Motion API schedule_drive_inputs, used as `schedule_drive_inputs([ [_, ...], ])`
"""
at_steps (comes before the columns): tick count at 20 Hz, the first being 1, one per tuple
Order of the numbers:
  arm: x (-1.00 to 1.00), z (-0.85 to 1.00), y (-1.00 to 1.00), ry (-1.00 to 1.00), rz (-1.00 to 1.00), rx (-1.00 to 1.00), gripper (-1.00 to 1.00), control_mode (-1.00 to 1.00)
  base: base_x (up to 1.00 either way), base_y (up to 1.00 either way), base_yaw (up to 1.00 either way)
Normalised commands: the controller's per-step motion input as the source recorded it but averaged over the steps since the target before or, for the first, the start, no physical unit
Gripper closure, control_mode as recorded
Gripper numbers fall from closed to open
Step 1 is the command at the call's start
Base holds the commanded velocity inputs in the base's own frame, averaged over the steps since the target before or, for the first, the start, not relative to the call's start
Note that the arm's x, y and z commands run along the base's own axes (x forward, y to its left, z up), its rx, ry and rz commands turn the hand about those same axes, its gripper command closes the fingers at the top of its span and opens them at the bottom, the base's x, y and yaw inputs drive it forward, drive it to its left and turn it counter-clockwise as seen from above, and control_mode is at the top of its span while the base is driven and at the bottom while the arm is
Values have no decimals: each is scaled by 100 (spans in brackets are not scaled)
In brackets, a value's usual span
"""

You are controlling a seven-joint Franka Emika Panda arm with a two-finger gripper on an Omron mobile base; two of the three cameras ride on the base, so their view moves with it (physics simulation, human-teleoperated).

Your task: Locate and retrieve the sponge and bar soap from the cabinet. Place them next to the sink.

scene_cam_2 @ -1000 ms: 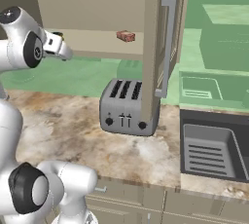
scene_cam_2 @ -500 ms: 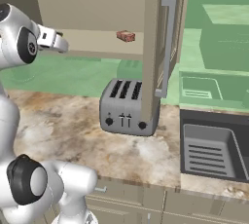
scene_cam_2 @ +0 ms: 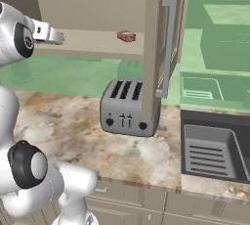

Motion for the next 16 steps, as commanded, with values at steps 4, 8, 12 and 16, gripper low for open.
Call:
schedule_drive_inputs([
  [4, 31, 8, 23, -4, 0, 0, -100, -100, 0, 0, 0],
  [8, 37, 0, 18, 0, 0, 0, -100, -100, 0, 0, 0],
  [12, 41, 0, 16, 1, 0, 0, -100, -100, 0, 0, 0],
  [16, 42, 0, 24, 0, 0, 0, -100, -100, 0, 0, 0],
])
